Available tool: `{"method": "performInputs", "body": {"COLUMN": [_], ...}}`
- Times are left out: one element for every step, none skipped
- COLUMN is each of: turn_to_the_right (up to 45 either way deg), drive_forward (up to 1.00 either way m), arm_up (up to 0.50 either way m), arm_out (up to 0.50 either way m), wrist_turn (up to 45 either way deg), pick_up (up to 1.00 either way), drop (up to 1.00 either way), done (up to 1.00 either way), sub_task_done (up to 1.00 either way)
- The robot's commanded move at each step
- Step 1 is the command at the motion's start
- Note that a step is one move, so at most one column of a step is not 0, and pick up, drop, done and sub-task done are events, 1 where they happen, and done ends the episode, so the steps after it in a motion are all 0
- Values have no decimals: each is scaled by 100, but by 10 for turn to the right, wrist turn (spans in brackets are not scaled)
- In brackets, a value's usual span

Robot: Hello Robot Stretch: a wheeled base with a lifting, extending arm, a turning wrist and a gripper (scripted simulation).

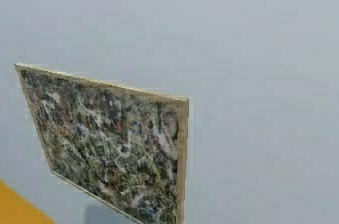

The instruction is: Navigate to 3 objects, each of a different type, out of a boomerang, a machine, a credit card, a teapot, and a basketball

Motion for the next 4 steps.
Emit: {"method": "performInputs", "body": {"turn_to_the_right": [450,450,450,60], "drive_forward": [0,0,0,0], "arm_up": [0,0,0,0], "arm_out": [0,0,0,0], "wrist_turn": [0,0,0,0], "pick_up": [0,0,0,0], "drop": [0,0,0,0], "done": [0,0,0,0], "sub_task_done": [0,0,0,0]}}
